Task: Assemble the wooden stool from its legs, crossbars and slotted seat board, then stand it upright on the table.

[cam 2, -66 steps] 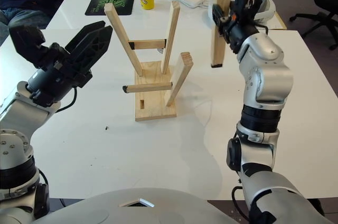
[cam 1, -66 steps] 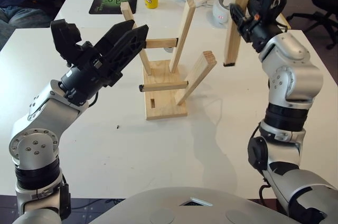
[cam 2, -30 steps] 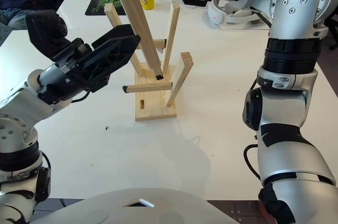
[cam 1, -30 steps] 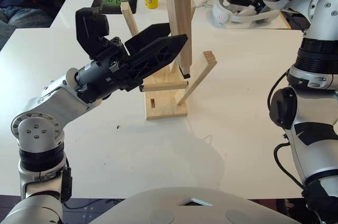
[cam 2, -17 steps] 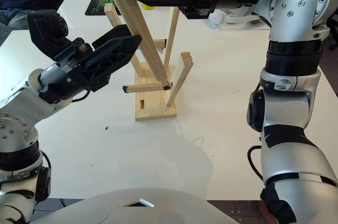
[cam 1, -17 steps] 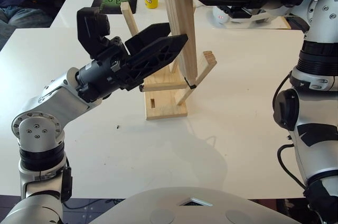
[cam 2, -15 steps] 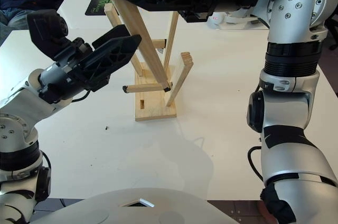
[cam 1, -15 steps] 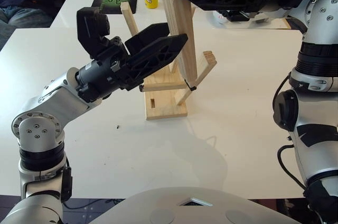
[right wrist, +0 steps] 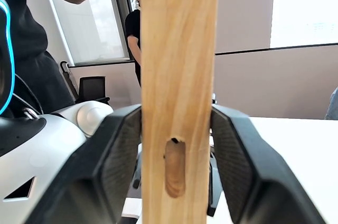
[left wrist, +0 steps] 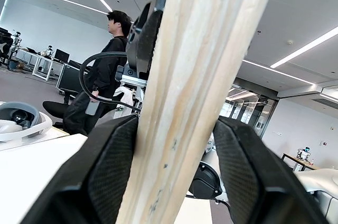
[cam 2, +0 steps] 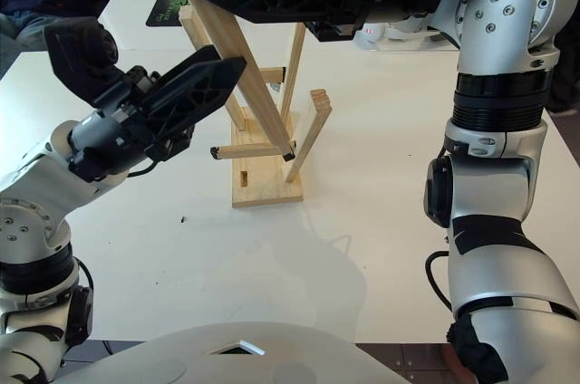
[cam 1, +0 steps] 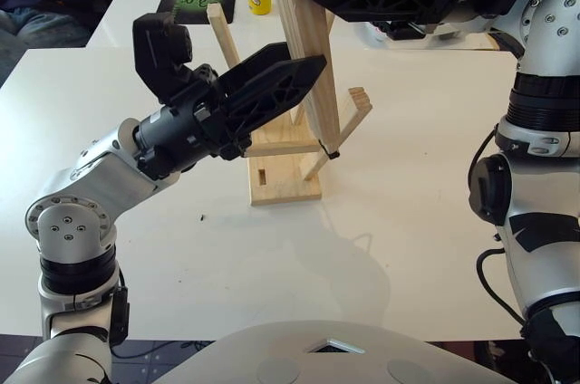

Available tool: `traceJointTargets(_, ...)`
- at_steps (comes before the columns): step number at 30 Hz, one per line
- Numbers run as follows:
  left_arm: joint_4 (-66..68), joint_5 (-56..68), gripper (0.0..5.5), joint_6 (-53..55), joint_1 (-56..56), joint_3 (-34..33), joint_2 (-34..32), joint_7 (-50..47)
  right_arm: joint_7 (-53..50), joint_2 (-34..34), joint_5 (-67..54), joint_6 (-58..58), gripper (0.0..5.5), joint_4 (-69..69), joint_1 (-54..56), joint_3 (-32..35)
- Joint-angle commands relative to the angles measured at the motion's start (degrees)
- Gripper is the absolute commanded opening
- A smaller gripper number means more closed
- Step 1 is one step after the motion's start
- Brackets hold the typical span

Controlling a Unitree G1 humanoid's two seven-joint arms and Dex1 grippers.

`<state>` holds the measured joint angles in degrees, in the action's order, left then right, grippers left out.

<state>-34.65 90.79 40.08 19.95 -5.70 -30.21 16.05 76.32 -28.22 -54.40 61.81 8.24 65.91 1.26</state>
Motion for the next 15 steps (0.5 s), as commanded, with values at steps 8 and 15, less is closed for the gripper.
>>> traceJointTargets(8,-0.4,-0.9,2.2,-0.7,-0.6,-1.0,0.4,-0.9,2.9,-2.2,2.8,0.2,2.62,0.6,1.3,-3.8)
traceJointTargets(15,-0.5,-1.9,2.12,-1.1,-1.1,-1.2,0.4,-1.1,3.9,-2.7,3.2,0.3,3.26,4.0,4.0,-3.5)
